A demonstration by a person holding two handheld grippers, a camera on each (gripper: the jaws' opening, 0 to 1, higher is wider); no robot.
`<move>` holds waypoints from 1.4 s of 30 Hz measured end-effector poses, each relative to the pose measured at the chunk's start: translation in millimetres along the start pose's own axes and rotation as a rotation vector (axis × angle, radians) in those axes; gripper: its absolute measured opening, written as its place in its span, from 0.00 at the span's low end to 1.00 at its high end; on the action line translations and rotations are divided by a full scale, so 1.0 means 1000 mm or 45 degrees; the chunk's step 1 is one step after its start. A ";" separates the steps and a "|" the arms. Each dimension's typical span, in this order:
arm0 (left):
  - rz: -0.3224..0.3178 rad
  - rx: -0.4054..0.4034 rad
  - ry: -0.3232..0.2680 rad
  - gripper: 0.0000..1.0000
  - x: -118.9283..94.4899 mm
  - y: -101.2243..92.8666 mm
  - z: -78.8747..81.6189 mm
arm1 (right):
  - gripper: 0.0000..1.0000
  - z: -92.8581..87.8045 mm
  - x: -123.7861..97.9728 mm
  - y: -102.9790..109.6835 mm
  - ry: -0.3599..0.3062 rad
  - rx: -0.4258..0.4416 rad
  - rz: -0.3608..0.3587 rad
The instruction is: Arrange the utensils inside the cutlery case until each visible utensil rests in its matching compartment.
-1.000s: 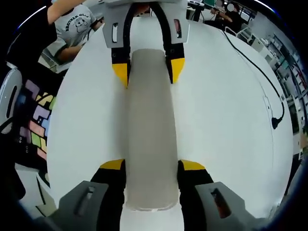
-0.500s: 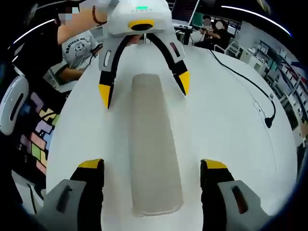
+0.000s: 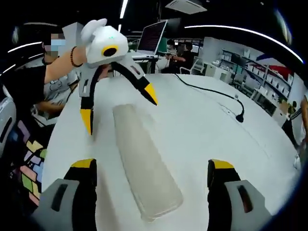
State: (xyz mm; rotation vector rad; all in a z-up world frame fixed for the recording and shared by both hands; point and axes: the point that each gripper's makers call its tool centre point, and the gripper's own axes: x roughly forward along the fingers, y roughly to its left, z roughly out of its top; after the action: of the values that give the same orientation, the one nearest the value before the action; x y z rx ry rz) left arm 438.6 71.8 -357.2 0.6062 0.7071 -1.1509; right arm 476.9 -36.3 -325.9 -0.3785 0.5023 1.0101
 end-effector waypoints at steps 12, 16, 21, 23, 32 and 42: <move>0.305 -0.125 -0.375 0.92 -0.043 0.054 0.031 | 0.98 0.014 -0.036 -0.006 -0.418 0.195 -0.349; 0.417 -0.202 -0.481 0.99 -0.061 0.066 0.030 | 0.99 0.009 -0.046 -0.006 -0.442 0.249 -0.436; 0.617 -0.248 -0.565 0.97 -0.085 0.076 0.018 | 0.96 0.007 -0.063 -0.013 -0.466 0.247 -0.526; 0.682 -0.293 -0.622 0.98 -0.096 0.079 0.013 | 0.96 0.003 -0.072 -0.015 -0.455 0.239 -0.600; 0.989 -0.517 -0.845 0.97 -0.161 0.077 -0.028 | 0.98 -0.004 -0.123 -0.005 -0.576 0.258 -0.793; 1.059 -0.588 -0.956 0.97 -0.204 0.052 -0.034 | 0.98 0.004 -0.201 0.010 -0.649 0.188 -1.041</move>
State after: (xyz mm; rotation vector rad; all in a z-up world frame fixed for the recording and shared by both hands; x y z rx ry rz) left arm 432.2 234.3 -219.8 0.0153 0.0201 -0.3419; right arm 382.2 -170.6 -210.2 -0.1510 -0.0604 0.2450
